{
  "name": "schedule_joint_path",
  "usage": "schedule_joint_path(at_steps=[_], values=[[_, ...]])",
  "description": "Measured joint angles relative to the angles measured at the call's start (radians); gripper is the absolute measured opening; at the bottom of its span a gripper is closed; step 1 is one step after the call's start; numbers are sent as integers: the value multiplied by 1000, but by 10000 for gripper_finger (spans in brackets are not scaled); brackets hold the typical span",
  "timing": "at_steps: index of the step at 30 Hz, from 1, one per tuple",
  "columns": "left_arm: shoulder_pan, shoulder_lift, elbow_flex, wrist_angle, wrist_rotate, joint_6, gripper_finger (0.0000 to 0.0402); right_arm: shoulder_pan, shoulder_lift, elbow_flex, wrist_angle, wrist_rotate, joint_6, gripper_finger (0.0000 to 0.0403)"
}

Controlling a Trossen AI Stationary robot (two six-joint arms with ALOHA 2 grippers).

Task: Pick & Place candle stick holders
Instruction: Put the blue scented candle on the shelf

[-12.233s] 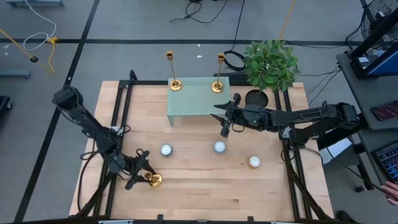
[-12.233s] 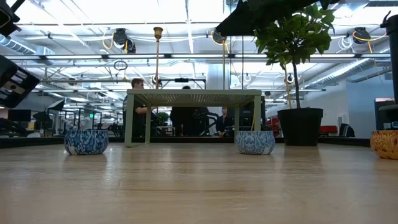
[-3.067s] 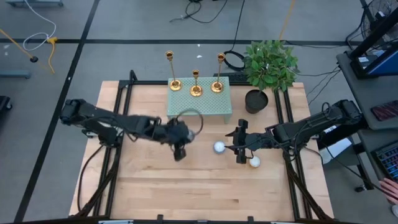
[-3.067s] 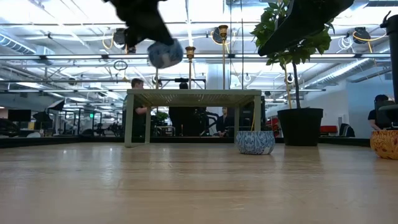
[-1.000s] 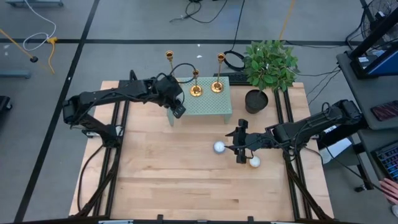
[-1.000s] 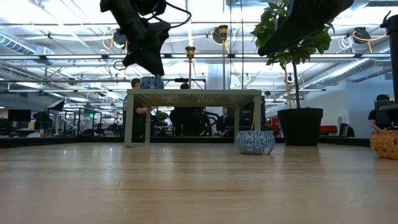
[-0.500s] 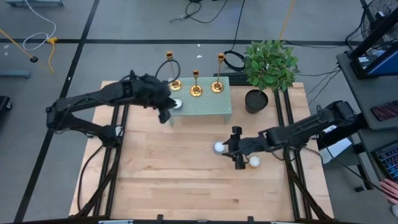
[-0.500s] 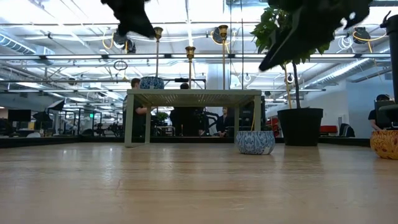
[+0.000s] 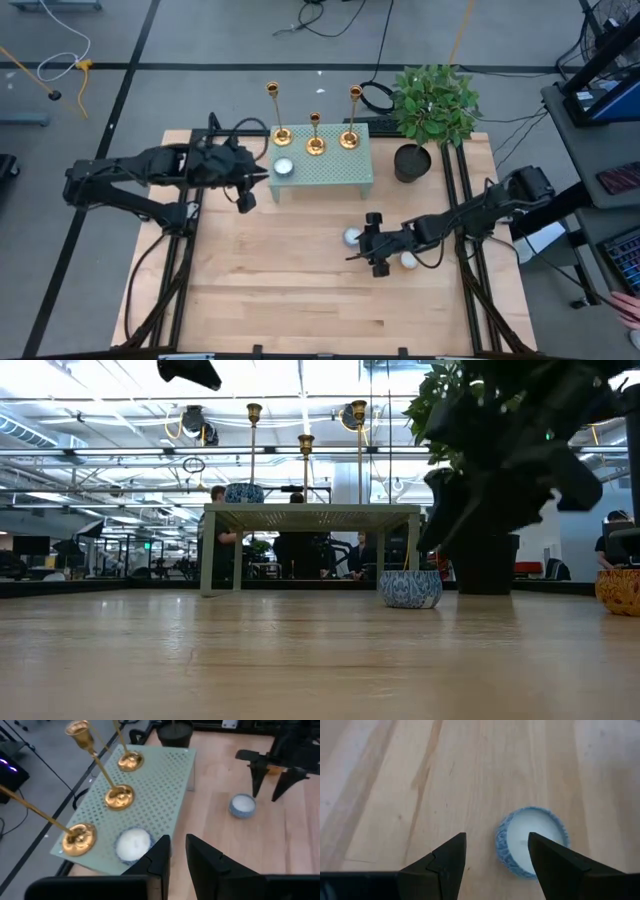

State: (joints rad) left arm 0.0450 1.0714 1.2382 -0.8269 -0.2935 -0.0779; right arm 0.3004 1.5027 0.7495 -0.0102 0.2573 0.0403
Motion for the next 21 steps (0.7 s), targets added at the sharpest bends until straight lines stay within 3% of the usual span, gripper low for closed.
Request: schedule_joint_path(at_steps=[12, 17, 21], values=[[-42, 1, -123, 42, -6, -20, 67, -50, 32, -112, 222, -17, -38, 139], [-42, 2, -142, 44, -6, -36, 67, -81, 31, -142, 231, -100, -34, 131], [-42, 2, -142, 56, -6, -32, 67, -85, 31, -168, 284, -102, -96, 130]])
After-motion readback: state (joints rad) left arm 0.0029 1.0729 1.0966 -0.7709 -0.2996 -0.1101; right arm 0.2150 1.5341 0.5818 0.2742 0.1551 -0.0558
